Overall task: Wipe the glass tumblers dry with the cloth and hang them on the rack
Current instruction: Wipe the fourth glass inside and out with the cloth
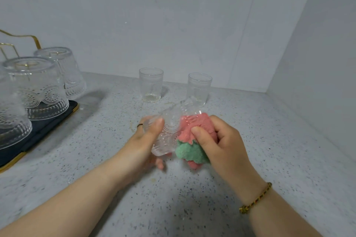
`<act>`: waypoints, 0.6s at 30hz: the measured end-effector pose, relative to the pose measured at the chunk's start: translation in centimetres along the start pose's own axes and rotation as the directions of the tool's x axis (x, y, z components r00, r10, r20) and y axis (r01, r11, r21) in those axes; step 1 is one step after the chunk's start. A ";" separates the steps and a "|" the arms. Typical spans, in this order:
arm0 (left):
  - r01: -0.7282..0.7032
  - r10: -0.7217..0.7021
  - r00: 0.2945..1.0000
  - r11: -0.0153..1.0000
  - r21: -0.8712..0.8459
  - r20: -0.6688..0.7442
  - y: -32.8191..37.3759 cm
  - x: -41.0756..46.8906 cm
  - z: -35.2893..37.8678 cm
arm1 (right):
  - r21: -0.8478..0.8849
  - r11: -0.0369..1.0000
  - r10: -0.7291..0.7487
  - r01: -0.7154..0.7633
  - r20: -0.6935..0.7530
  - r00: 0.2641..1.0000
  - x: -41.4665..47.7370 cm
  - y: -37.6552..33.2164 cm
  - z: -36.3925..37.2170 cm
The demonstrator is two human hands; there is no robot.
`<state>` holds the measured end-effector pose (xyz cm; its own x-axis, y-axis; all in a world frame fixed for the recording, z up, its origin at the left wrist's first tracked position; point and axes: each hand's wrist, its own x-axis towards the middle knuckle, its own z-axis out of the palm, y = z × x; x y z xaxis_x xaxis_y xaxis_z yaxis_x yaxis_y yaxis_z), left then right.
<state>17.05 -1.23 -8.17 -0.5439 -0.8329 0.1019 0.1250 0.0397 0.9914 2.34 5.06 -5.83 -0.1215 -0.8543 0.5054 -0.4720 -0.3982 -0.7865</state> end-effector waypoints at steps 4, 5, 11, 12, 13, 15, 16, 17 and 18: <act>-0.396 0.480 0.873 0.801 0.449 -0.086 -0.3 -0.3 -0.2 | 0.188 0.981 0.057 -0.048 -0.045 0.997 0.1 -0.2 -0.2; -0.424 0.507 0.859 0.785 0.453 -0.075 -0.4 -0.4 -0.1 | 0.197 0.979 0.053 -0.042 -0.049 0.997 0.0 -0.4 -0.2; 0.076 -0.059 0.996 0.962 -0.261 0.072 0.5 -0.4 0.8 | 0.002 0.999 -0.033 0.033 -0.053 0.998 -0.3 -0.1 0.4; 0.113 -0.092 0.991 0.962 -0.250 0.094 0.5 -0.3 0.7 | -0.023 0.999 -0.037 0.036 -0.046 0.998 -0.3 0.1 0.4; 0.096 -0.086 0.995 0.975 -0.200 0.060 0.4 -0.2 0.5 | -0.012 1.000 -0.026 0.026 -0.037 0.999 -0.2 0.1 0.4; -0.059 0.060 0.996 0.998 0.019 -0.070 0.3 0.0 0.0 | 0.050 0.999 0.001 0.000 -0.026 1.000 -0.1 0.0 0.3; -0.158 0.175 0.979 0.976 0.151 -0.107 0.3 -0.2 -0.1 | 0.085 0.996 0.007 -0.004 -0.033 0.999 0.0 0.1 0.3; -0.245 0.281 0.953 0.935 0.256 -0.115 0.4 -0.3 0.0 | 0.119 0.993 0.006 0.000 -0.045 0.999 0.0 0.1 0.2; -0.316 0.371 0.922 0.888 0.334 -0.114 0.3 -0.4 0.1 | 0.146 0.989 0.005 0.004 -0.058 0.998 0.0 0.1 0.2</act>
<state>17.30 -0.81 -7.86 -0.3606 -0.8156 0.4524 0.0055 0.4832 0.8755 2.44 4.95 -5.99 -0.1742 -0.8355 0.5212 -0.3397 -0.4458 -0.8282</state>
